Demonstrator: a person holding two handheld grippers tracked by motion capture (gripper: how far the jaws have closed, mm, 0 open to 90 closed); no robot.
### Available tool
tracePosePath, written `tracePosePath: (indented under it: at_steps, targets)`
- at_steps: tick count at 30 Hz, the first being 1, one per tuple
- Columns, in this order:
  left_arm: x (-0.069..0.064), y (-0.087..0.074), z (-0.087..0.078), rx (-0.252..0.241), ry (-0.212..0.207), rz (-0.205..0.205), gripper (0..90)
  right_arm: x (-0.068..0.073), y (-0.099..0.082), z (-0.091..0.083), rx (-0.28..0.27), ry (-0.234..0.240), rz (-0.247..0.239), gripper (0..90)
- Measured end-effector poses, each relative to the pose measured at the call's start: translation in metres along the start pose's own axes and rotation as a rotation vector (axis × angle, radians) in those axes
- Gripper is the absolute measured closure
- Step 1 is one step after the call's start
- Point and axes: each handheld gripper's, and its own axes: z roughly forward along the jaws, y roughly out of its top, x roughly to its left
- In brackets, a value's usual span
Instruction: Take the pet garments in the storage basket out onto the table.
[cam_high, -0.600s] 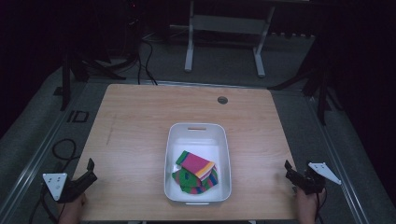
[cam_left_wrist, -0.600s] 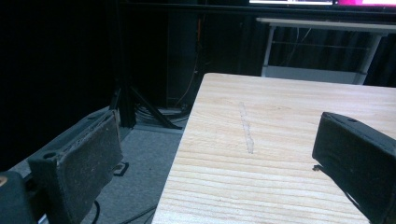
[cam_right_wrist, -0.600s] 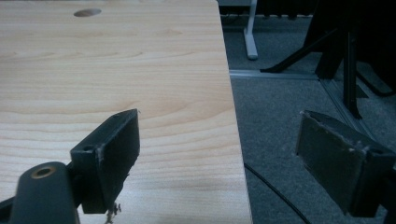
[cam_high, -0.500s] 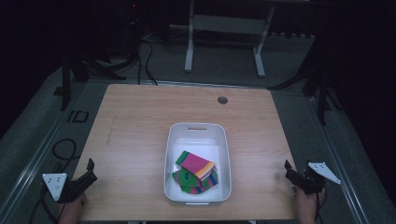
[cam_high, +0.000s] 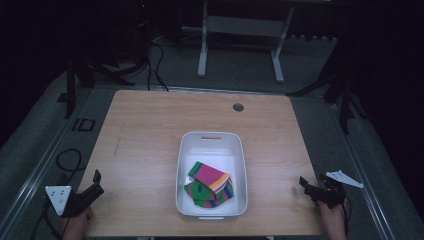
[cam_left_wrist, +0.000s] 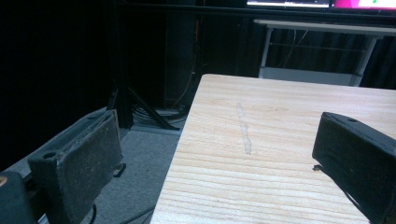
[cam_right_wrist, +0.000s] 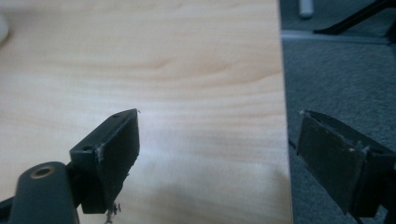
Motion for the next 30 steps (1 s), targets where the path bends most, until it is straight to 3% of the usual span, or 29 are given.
tracePosePath:
  at_steps: [2, 3, 4, 6, 12, 18, 22, 28, 30]
  targets:
    - [0.000, 0.000, 0.000, -0.002, -0.001, -0.006, 1.8, -0.001, 0.001, 0.002, 0.055, 0.070, -0.066, 13.5]
    - [0.000, 0.000, 0.000, -0.003, -0.001, -0.006, 1.8, 0.000, 0.001, 0.003, 0.067, 0.101, -0.093, 13.7]
    - [0.001, 0.000, 0.000, -0.002, -0.001, -0.007, 1.8, 0.000, 0.001, 0.003, 0.067, 0.101, -0.093, 13.7]
    - [0.001, 0.000, 0.000, -0.001, -0.002, -0.008, 1.8, 0.004, 0.002, 0.004, 0.099, 0.168, -0.154, 13.7]
    - [0.001, 0.000, 0.000, -0.001, -0.001, -0.011, 1.8, 0.018, 0.006, 0.007, 0.154, 0.270, -0.291, 14.1]
    - [0.001, 0.000, 0.000, -0.001, -0.001, -0.009, 1.9, 0.034, 0.015, 0.004, 0.173, 0.400, -0.327, 13.9]
    - [0.001, 0.000, 0.000, -0.001, -0.005, -0.007, 1.8, 0.044, 0.024, 0.001, 0.208, 0.444, -0.332, 13.8]
    - [0.001, 0.000, 0.000, -0.002, -0.011, -0.008, 1.9, 0.058, 0.036, -0.003, 0.226, 0.503, -0.378, 13.8]
    - [0.001, 0.000, 0.000, -0.001, -0.012, -0.006, 1.8, 0.068, 0.046, -0.006, 0.231, 0.536, -0.413, 13.8]
